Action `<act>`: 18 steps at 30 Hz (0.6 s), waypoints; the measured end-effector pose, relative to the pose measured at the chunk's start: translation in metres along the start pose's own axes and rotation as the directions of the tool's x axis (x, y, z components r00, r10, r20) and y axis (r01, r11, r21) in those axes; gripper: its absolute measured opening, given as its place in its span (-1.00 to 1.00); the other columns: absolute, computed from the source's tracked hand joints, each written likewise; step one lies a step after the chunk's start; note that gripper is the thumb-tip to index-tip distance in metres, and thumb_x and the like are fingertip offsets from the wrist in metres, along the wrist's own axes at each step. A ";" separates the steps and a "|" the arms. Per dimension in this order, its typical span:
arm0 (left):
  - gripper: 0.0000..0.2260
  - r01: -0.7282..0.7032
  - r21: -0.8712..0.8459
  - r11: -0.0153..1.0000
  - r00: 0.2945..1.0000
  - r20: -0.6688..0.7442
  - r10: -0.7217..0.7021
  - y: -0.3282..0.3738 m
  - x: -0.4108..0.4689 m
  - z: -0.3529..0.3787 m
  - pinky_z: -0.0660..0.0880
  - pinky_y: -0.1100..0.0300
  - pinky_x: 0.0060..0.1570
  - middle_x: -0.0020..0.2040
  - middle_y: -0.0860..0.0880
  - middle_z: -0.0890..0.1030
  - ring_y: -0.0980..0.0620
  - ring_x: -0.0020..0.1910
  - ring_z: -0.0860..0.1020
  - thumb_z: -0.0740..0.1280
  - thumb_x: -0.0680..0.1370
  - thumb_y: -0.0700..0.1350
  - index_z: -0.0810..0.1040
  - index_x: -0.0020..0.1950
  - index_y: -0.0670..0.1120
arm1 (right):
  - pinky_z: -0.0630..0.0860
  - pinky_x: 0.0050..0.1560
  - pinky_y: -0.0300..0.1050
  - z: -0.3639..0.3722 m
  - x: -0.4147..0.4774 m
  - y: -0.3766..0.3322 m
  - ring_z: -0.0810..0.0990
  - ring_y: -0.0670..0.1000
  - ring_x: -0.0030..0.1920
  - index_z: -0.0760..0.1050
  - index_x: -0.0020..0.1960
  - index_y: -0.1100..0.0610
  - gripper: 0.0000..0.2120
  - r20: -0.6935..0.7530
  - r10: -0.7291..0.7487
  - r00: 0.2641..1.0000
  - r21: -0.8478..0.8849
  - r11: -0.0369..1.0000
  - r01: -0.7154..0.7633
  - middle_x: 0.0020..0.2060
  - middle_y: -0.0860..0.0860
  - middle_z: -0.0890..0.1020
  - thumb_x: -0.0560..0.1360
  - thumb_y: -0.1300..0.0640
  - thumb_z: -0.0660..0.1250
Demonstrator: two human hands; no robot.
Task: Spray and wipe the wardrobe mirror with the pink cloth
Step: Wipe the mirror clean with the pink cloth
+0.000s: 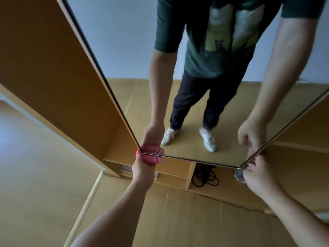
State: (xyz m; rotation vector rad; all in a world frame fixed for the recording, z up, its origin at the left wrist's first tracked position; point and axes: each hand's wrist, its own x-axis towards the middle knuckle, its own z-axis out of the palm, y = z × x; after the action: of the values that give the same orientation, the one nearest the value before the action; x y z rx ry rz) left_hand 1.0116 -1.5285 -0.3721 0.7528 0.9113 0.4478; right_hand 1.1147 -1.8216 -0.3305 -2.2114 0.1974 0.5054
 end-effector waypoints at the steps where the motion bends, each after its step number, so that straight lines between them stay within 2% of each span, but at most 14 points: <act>1: -0.58 0.043 -0.052 0.998 0.998 -0.032 -0.045 0.000 -0.001 0.001 0.46 -0.16 0.24 0.16 -0.17 0.59 -0.21 0.16 0.57 0.26 0.56 -0.01 0.41 0.37 -0.18 | 0.38 0.35 0.09 0.000 -0.001 -0.001 0.45 0.13 0.36 0.22 0.44 0.22 -0.45 -0.001 0.005 1.000 0.000 1.000 -0.005 0.34 0.19 0.46 0.47 0.43 0.17; 2: -0.71 0.089 -0.091 0.992 0.996 -0.025 -0.091 -0.003 0.001 0.001 0.45 -0.17 0.24 0.12 -0.23 0.61 -0.24 0.13 0.58 0.16 0.62 -0.14 0.45 0.29 -0.21 | 0.37 0.35 0.07 0.001 -0.001 -0.001 0.45 0.13 0.36 0.21 0.45 0.22 -0.44 0.004 0.006 1.000 0.002 1.000 -0.006 0.34 0.20 0.46 0.48 0.45 0.17; 3: -0.76 0.106 -0.085 0.991 0.994 0.005 -0.106 -0.006 -0.001 0.003 0.46 -0.15 0.22 0.04 -0.27 0.62 -0.25 0.09 0.59 0.09 0.61 -0.26 0.47 0.19 -0.25 | 0.37 0.34 0.04 0.001 -0.002 -0.002 0.45 0.14 0.36 0.21 0.45 0.22 -0.44 0.012 0.006 1.000 0.008 1.000 -0.006 0.35 0.21 0.45 0.48 0.46 0.17; 4: -0.77 0.138 -0.066 0.988 0.990 0.038 -0.136 -0.010 -0.004 0.006 0.47 -0.11 0.21 -0.03 -0.28 0.61 -0.23 0.04 0.59 0.07 0.57 -0.35 0.48 0.11 -0.27 | 0.37 0.32 0.01 0.002 -0.003 -0.002 0.44 0.14 0.36 0.21 0.45 0.23 -0.44 0.016 0.003 1.000 0.013 1.000 -0.003 0.34 0.21 0.45 0.48 0.47 0.16; 6: -0.77 0.163 -0.016 0.986 0.984 0.076 -0.162 -0.018 -0.009 0.011 0.52 -0.03 0.13 -0.06 -0.26 0.54 -0.17 -0.04 0.55 0.09 0.50 -0.44 0.47 0.06 -0.28 | 0.38 0.27 -0.03 0.001 -0.006 -0.002 0.45 0.14 0.35 0.22 0.44 0.23 -0.45 0.017 -0.002 1.000 0.011 1.000 0.002 0.32 0.20 0.46 0.48 0.47 0.17; 8: -0.72 0.172 0.022 0.985 0.981 0.091 -0.173 -0.025 -0.013 0.019 0.55 0.03 0.02 -0.02 -0.27 0.53 -0.16 -0.04 0.55 0.11 0.48 -0.48 0.44 0.11 -0.28 | 0.41 0.29 -0.01 0.001 -0.009 -0.004 0.47 0.11 0.33 0.22 0.45 0.18 -0.42 0.020 -0.023 1.000 0.006 1.000 0.023 0.32 0.16 0.47 0.46 0.45 0.19; 11: -0.68 0.179 0.034 0.983 0.976 0.122 -0.182 -0.036 -0.023 0.033 0.49 -0.05 0.18 0.08 -0.27 0.53 -0.20 0.09 0.54 0.09 0.50 -0.49 0.43 0.16 -0.23 | 0.44 0.32 0.08 0.000 -0.011 -0.006 0.49 0.08 0.31 0.21 0.46 0.12 -0.37 0.016 -0.052 0.999 0.002 0.999 0.052 0.34 0.09 0.46 0.43 0.43 0.22; 13: -0.65 0.169 0.071 0.983 0.973 0.146 -0.178 -0.043 -0.028 0.036 0.43 -0.08 0.27 0.07 -0.25 0.52 -0.19 0.09 0.51 0.08 0.48 -0.51 0.44 0.14 -0.21 | 0.44 0.31 0.09 -0.001 -0.012 -0.007 0.49 0.11 0.31 0.25 0.43 0.17 -0.43 0.006 -0.034 0.999 -0.031 0.999 0.034 0.30 0.13 0.49 0.44 0.41 0.24; 15: -0.62 0.148 0.104 0.983 0.972 0.168 -0.164 -0.047 -0.031 0.038 0.43 -0.06 0.24 0.02 -0.23 0.50 -0.18 0.04 0.48 0.05 0.46 -0.53 0.46 0.11 -0.19 | 0.45 0.30 0.16 -0.001 -0.012 -0.007 0.48 0.14 0.32 0.29 0.39 0.18 -0.47 0.010 -0.016 1.000 -0.044 0.999 0.016 0.28 0.15 0.51 0.44 0.37 0.25; 18: -0.55 0.125 0.146 0.981 0.973 0.178 -0.150 -0.051 -0.032 0.040 0.49 0.01 0.20 0.03 -0.22 0.51 -0.16 0.05 0.50 0.03 0.45 -0.54 0.44 0.20 -0.20 | 0.44 0.30 0.20 -0.001 -0.010 -0.005 0.46 0.18 0.33 0.30 0.37 0.17 -0.48 0.006 -0.009 1.000 -0.067 0.998 0.010 0.28 0.16 0.51 0.43 0.34 0.24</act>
State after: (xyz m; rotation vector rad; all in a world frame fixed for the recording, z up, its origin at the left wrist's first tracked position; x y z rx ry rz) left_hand 1.0295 -1.5985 -0.3775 0.8338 0.8151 0.1900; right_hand 1.1072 -1.8191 -0.3218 -2.2753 0.1690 0.5199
